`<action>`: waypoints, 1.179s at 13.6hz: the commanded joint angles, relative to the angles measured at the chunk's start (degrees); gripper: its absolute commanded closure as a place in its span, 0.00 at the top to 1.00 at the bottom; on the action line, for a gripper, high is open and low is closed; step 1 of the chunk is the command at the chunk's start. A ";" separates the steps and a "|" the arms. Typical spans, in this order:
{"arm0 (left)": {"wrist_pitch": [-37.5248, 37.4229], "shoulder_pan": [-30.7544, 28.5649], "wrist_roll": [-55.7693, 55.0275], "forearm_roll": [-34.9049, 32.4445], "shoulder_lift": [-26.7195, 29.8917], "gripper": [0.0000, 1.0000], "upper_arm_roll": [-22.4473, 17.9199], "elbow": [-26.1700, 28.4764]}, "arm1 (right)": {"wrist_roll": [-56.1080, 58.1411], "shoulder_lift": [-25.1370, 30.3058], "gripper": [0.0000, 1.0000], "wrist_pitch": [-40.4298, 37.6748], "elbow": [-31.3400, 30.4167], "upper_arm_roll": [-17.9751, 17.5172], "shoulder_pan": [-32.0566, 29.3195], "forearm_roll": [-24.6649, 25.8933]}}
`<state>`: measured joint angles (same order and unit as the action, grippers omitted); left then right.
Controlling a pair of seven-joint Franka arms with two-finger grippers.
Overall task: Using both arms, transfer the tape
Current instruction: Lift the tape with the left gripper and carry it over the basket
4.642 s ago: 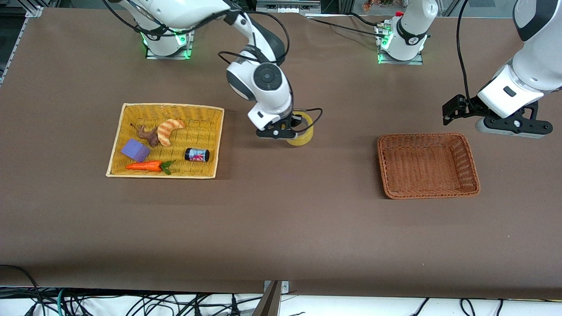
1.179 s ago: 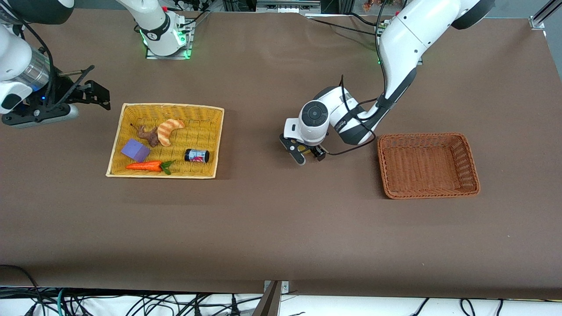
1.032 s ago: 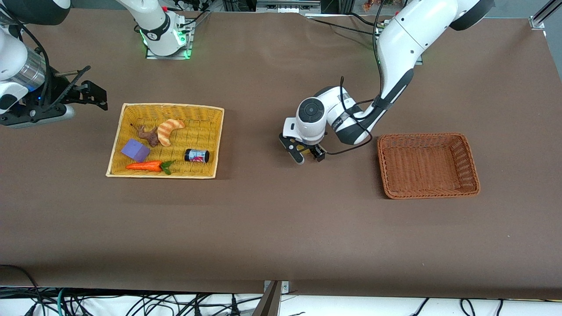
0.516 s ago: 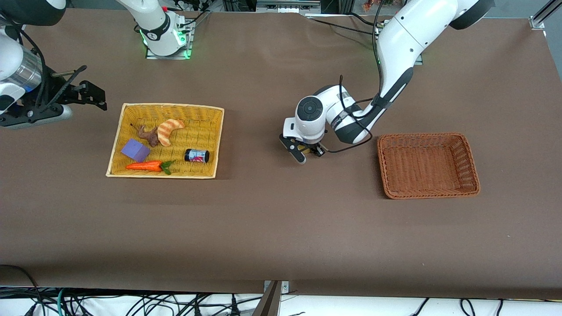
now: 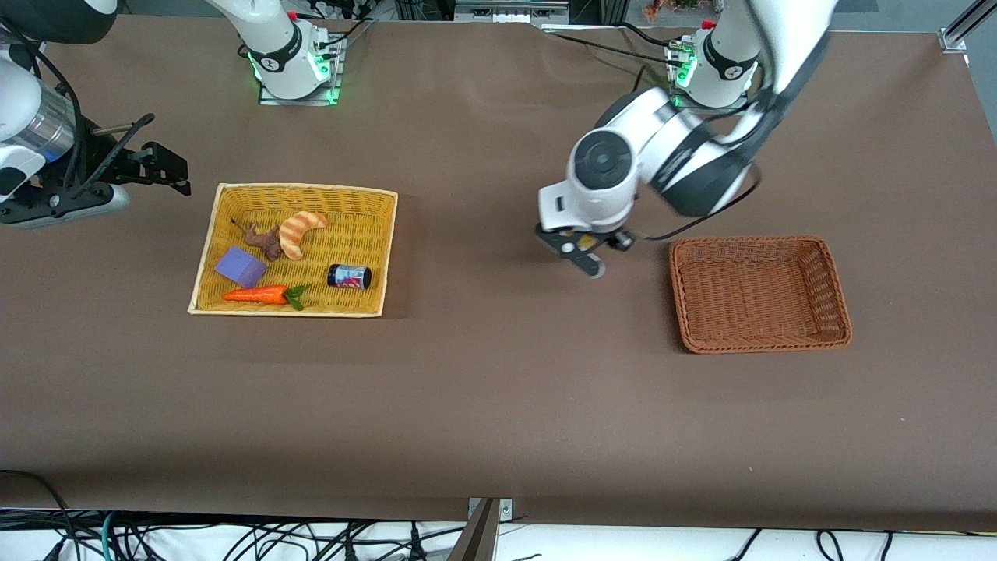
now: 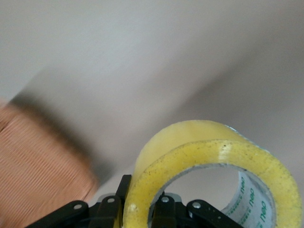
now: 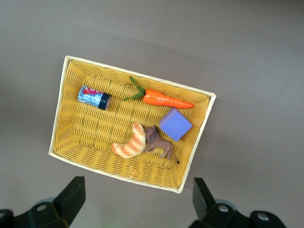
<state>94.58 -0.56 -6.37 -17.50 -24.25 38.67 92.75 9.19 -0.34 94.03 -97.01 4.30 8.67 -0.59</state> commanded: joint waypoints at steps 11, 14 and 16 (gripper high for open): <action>20.09 -31.34 19.91 -17.12 -13.01 0.06 -0.09 8.12 | 0.39 0.17 1.00 -0.16 0.15 -0.09 0.48 -2.92; 22.67 -31.43 20.08 -17.48 -12.84 0.99 -0.09 9.73 | 0.39 0.17 1.00 -0.08 0.15 -0.09 0.48 -2.57; 22.23 -31.61 19.99 -17.13 -11.53 1.00 0.18 9.03 | 0.48 0.17 1.00 0.01 0.15 0.00 0.39 -2.40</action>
<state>117.15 -31.23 13.41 -33.63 -39.07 37.84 101.15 9.19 -0.47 94.11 -97.02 4.23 9.11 -2.65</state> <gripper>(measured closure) 0.529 0.000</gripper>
